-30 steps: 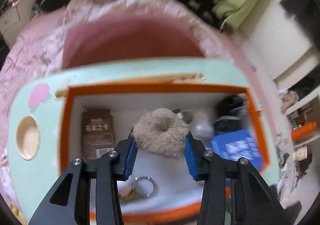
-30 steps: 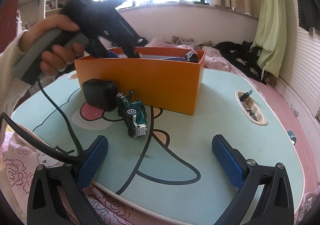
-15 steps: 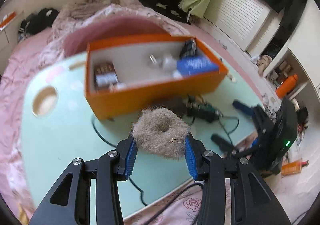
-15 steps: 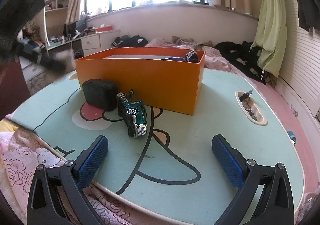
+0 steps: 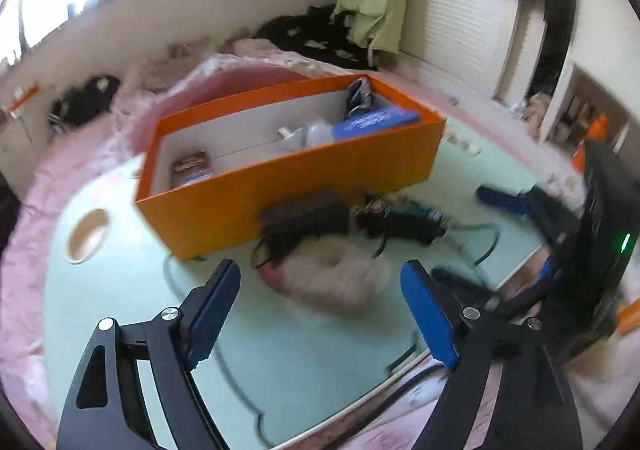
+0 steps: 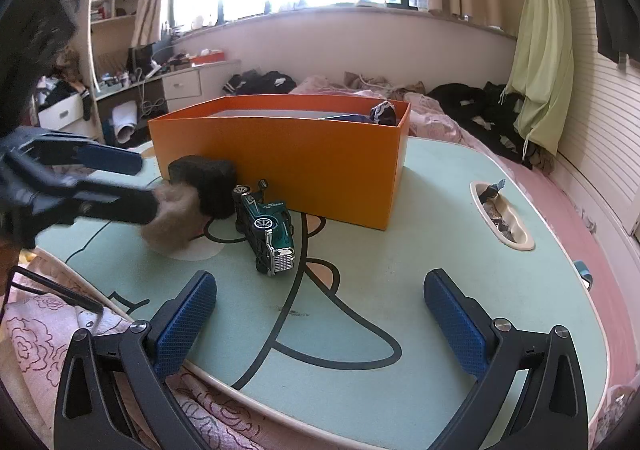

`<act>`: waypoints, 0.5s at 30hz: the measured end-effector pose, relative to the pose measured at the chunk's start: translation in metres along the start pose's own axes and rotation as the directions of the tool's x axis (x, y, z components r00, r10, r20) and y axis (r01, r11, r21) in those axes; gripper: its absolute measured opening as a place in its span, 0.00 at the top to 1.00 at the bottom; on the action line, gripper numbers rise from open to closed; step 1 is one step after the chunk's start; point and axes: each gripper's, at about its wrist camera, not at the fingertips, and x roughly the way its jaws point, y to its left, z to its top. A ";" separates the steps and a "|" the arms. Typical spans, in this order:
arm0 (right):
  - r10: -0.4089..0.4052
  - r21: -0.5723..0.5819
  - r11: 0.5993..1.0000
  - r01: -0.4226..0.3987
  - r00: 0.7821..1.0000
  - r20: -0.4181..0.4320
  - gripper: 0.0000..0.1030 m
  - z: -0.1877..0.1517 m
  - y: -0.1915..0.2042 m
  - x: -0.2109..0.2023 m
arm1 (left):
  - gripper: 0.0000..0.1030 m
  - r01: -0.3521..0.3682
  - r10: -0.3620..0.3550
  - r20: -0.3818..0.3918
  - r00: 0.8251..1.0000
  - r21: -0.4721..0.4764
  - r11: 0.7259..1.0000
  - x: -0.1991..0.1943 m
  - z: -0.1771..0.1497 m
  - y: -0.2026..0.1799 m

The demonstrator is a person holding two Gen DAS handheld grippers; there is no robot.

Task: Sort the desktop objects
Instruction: 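Lift the hair ball out and set it in front of the brown block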

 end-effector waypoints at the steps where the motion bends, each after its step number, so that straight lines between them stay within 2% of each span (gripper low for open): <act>1: 0.000 0.000 1.000 0.000 1.000 0.000 0.00 0.000 0.000 -0.001 | 0.20 -0.023 0.023 -0.012 1.000 0.008 1.000 0.002 -0.005 0.000; 3: 0.000 0.000 1.000 0.000 1.000 0.000 0.00 0.000 0.000 0.000 | 0.20 -0.041 0.040 -0.037 0.999 -0.005 0.999 0.010 -0.017 0.002; 6: -0.001 -0.001 1.000 0.001 1.000 0.001 0.00 0.001 0.001 0.000 | 0.07 -0.017 0.019 0.020 1.000 -0.108 0.994 0.017 -0.033 0.017; 7: -0.002 -0.002 1.000 0.002 1.000 0.002 0.00 0.000 0.001 0.000 | 0.00 -0.038 0.041 0.019 0.999 -0.124 0.992 0.019 -0.034 0.020; 15: -0.001 0.000 1.000 0.001 1.000 0.003 0.00 0.000 0.001 0.000 | 0.00 -0.043 0.045 0.018 0.999 -0.133 0.990 0.021 -0.036 0.025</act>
